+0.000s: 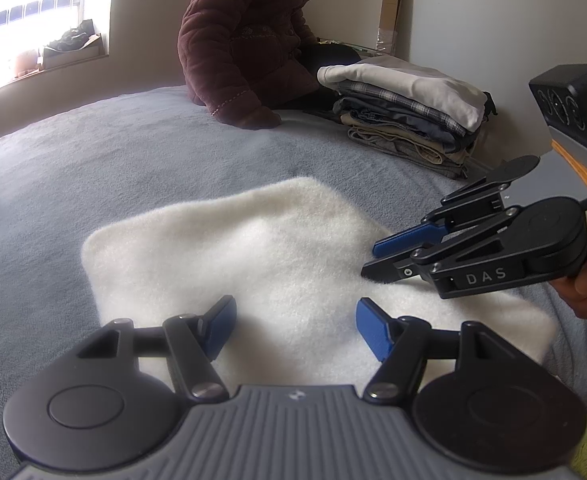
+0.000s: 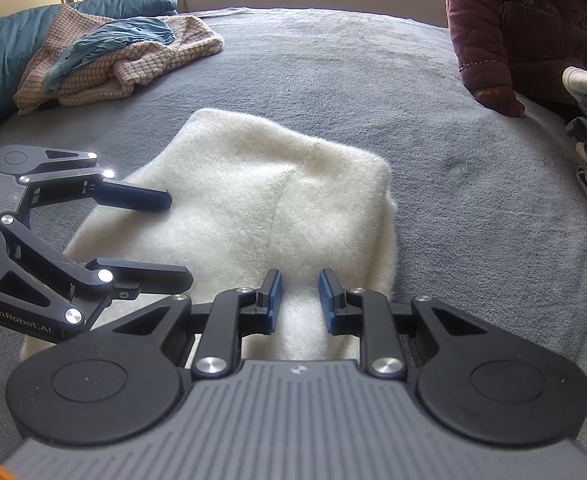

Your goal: Fold clothes

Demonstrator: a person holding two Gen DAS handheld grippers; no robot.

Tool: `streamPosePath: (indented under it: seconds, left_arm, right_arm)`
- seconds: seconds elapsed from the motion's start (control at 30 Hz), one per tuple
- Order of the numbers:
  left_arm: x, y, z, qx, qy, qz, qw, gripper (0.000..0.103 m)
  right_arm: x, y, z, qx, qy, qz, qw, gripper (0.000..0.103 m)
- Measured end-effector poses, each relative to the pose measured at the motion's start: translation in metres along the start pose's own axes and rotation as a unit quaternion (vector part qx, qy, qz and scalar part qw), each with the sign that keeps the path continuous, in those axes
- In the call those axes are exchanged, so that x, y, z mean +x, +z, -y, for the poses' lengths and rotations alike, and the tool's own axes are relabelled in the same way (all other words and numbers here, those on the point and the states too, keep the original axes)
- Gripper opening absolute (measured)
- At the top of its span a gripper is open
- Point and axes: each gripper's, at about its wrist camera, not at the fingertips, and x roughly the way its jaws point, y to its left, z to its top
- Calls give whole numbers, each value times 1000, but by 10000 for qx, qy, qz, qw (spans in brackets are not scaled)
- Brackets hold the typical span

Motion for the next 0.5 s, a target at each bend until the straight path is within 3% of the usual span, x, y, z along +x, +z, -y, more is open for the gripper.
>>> streamPosePath:
  seconds: [0.5]
  left_arm:
    - [0,0,1,11,16,3,10000,69]
  right_arm:
    - [1,-1,0,-23,-23,13,10000,20]
